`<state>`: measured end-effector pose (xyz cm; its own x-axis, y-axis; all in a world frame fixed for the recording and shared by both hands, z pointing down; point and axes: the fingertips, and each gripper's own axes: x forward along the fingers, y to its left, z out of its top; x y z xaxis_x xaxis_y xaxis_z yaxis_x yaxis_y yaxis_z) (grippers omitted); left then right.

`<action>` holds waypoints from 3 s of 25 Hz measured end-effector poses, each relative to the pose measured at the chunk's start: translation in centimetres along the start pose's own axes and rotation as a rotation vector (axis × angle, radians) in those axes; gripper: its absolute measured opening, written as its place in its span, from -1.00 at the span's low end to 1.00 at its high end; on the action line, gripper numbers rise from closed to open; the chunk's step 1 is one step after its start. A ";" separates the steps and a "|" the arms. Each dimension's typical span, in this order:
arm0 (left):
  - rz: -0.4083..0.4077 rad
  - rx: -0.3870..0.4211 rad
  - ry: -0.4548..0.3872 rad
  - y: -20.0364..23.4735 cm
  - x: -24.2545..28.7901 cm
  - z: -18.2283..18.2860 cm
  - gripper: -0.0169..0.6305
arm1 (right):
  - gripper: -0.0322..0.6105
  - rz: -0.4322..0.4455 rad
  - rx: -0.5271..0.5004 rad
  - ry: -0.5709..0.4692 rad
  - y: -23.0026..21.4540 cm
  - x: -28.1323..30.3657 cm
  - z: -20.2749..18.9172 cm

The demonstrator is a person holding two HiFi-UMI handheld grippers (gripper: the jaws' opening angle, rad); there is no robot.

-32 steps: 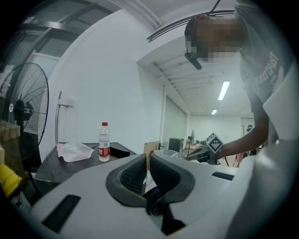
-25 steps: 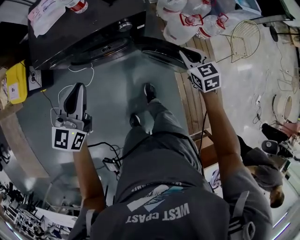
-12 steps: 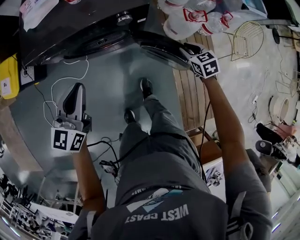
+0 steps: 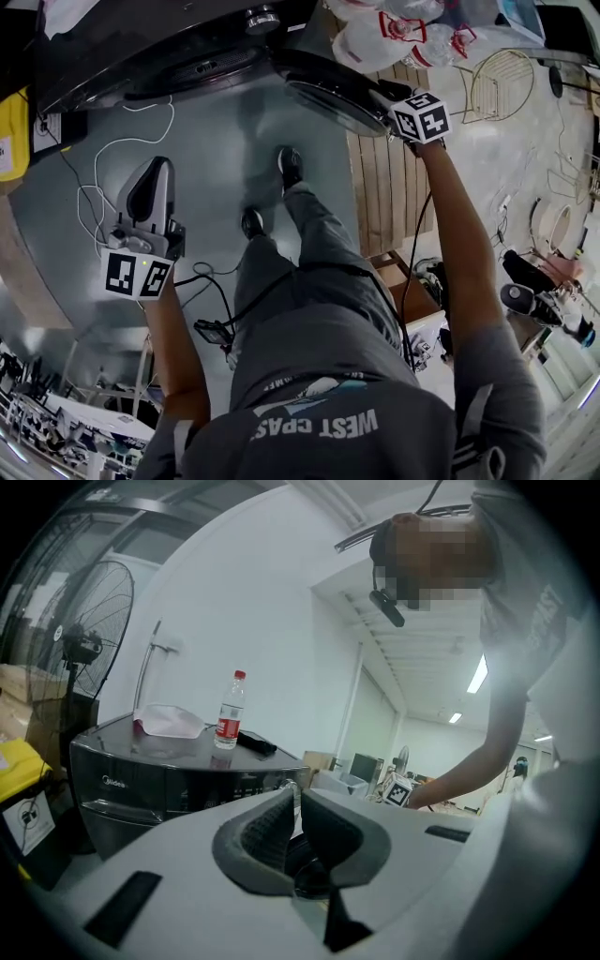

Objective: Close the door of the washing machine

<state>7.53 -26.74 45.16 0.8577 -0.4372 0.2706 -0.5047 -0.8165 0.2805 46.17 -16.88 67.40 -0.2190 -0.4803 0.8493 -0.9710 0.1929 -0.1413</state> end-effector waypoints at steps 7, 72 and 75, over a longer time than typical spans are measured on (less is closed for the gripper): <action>0.036 -0.022 -0.018 0.9 -2.7 -0.5 -0.83 | -0.47 0.013 -0.001 0.043 2.0 -0.3 -0.7; 0.436 -0.170 -0.199 8.9 -24.8 -6.0 -0.83 | -0.44 0.197 0.246 0.020 27.4 13.2 11.9; 0.456 -0.175 -0.202 9.1 -25.5 -6.3 -0.83 | -0.45 0.168 0.229 0.021 27.3 13.9 12.8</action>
<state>-19.51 -20.66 46.58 0.5400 -0.8115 0.2233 -0.8253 -0.4585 0.3295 15.39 -29.20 68.80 -0.3791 -0.4399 0.8141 -0.9181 0.0689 -0.3903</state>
